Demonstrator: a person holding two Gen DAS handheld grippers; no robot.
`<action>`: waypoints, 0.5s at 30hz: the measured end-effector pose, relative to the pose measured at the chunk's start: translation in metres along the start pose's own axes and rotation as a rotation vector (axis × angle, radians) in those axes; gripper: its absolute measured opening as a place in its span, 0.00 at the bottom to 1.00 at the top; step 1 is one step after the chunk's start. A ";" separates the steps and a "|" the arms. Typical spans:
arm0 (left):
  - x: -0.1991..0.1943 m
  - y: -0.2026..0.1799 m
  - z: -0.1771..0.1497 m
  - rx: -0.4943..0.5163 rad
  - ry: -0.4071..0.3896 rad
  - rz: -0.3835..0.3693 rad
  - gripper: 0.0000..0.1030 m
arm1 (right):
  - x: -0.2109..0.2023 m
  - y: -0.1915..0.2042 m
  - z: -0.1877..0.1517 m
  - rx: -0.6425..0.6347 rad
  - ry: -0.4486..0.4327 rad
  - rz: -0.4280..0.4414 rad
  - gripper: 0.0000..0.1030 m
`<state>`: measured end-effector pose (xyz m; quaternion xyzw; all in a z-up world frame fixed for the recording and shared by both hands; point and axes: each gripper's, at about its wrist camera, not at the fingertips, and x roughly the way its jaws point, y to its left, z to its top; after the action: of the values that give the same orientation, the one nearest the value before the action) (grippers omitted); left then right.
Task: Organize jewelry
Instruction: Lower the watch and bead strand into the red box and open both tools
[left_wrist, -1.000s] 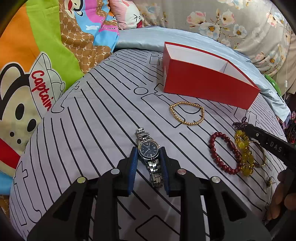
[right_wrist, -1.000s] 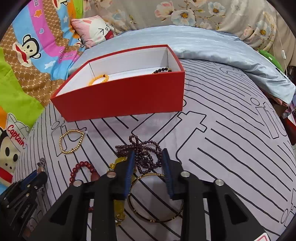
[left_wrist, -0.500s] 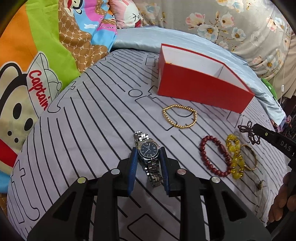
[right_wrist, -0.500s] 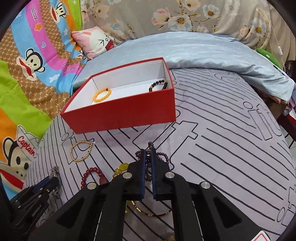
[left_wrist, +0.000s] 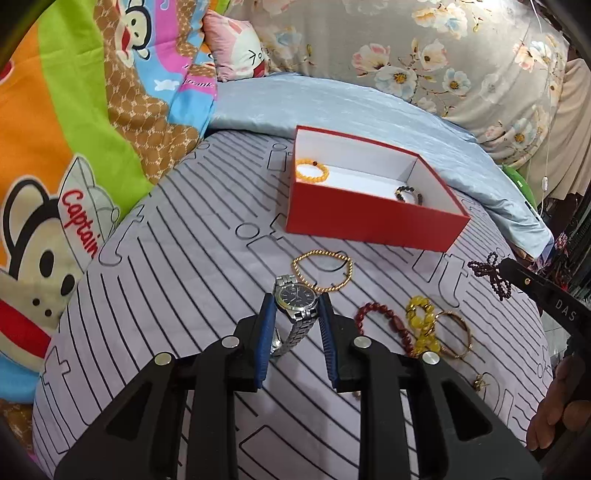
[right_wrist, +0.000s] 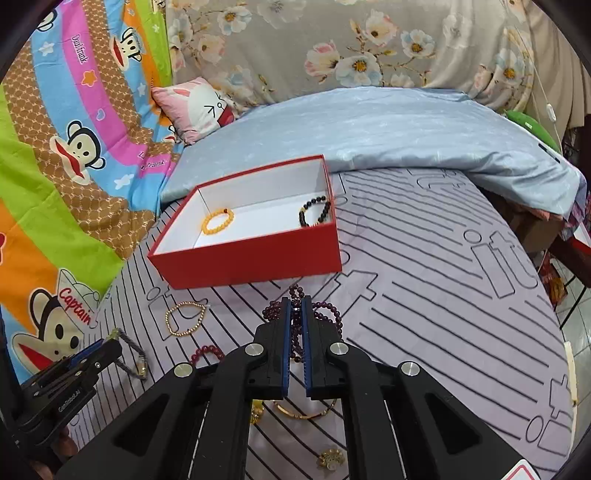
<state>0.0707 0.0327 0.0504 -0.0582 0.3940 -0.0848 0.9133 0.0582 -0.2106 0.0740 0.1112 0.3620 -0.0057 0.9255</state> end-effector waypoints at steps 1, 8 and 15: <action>-0.001 -0.003 0.004 0.006 -0.010 -0.005 0.23 | -0.001 0.000 0.004 -0.007 -0.007 0.000 0.05; -0.002 -0.022 0.052 0.046 -0.103 -0.027 0.23 | 0.003 0.002 0.044 -0.036 -0.058 0.007 0.05; 0.027 -0.041 0.106 0.099 -0.158 -0.009 0.23 | 0.038 0.015 0.085 -0.073 -0.083 0.025 0.05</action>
<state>0.1614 -0.0089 0.1111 -0.0214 0.3156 -0.1035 0.9430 0.1444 -0.2106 0.1119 0.0817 0.3217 0.0145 0.9432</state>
